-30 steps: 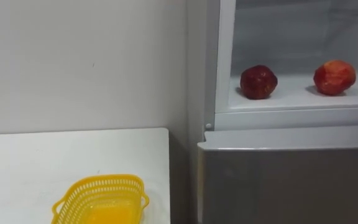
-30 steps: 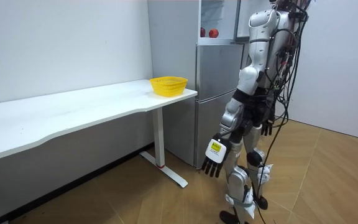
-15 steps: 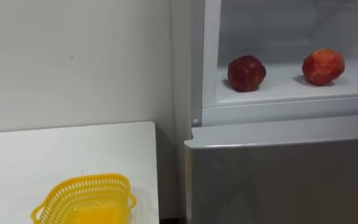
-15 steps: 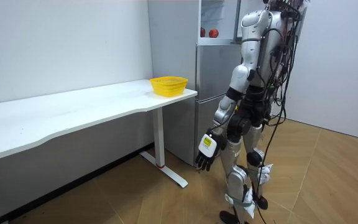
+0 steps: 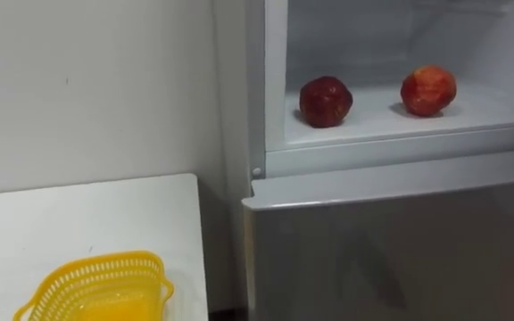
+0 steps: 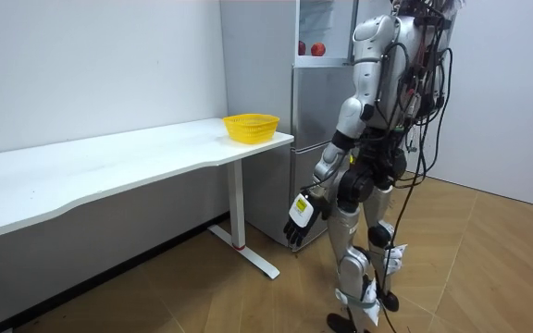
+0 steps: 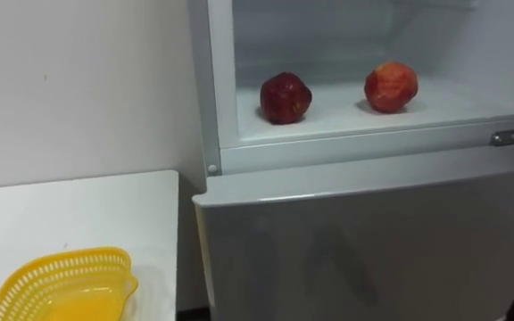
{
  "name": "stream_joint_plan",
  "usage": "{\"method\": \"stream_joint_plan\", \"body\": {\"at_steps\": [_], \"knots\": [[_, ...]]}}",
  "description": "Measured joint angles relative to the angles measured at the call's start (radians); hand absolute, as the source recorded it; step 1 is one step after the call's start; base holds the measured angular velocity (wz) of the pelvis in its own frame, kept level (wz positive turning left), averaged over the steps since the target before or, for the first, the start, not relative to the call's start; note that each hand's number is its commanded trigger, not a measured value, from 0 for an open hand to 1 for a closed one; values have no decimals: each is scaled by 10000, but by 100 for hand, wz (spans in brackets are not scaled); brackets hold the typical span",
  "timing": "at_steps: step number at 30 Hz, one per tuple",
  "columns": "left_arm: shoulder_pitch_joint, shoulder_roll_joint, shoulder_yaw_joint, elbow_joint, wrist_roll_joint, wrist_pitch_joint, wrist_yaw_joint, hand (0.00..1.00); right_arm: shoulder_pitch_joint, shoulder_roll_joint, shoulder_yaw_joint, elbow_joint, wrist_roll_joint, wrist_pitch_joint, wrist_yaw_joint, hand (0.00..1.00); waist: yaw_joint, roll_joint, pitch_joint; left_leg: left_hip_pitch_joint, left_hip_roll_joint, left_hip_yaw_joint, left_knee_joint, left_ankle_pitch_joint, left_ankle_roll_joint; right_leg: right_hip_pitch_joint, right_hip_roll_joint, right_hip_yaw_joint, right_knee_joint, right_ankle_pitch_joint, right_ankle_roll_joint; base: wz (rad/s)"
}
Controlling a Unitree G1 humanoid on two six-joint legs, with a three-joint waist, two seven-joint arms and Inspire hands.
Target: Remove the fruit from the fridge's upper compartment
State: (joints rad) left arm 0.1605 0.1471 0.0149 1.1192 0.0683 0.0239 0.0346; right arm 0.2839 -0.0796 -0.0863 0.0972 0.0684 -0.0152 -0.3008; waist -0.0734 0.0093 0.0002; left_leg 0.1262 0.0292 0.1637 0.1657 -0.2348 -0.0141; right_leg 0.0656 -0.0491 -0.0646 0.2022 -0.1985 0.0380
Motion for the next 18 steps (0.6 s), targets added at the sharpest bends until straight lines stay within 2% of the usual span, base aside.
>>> {"method": "stream_joint_plan", "body": {"at_steps": [1, 6, 8, 11, 14, 18], "knots": [[-1, 18, -59, 0, 2, -18, -1, 0, -95, -5, 48, -517, -333, -207, -223, 0, -32, 0, -1, 12, 1, 1, 1, 0, 0, -12, 1, -5, -4, 3, 0, -3], [84, 21, -209, 28, -14, -333, 18, 0, -254, -26, 308, -2501, -1410, -601, -1089, 0, 52, 38, -24, -17, 0, 46, -2, 0, 0, -100, 13, 44, 20, 4, 2, -3], [50, 16, -288, 151, -236, -464, 66, 0, -302, -45, 475, -3167, -1548, -781, -1520, 0, 204, 53, -36, -86, 4, 47, -2, 3, 3, -138, 21, 60, 44, 12, -5, 0], [65, 20, -363, 442, -378, -707, 70, 0, -557, -51, 681, -3502, -1820, -940, -1886, 0, 309, 54, -35, -85, 8, 18, -17, 4, 3, -125, 30, 51, 32, 16, -9, 0], [62, 49, -388, 548, -369, -795, 78, 0, -823, -68, 816, -3674, -2357, -993, -2109, 0, 418, 32, -25, -117, 17, -3, -23, 4, 3, -132, 33, -8, 21, 18, -12, 3], [47, 156, -398, 820, -378, -1048, 35, 0, -1079, -198, 1049, -4304, -2825, -1091, -2451, 0, 575, -77, 25, -115, 44, -29, -22, 5, 2, -119, 51, -86, 17, 27, -27, 1]]}}
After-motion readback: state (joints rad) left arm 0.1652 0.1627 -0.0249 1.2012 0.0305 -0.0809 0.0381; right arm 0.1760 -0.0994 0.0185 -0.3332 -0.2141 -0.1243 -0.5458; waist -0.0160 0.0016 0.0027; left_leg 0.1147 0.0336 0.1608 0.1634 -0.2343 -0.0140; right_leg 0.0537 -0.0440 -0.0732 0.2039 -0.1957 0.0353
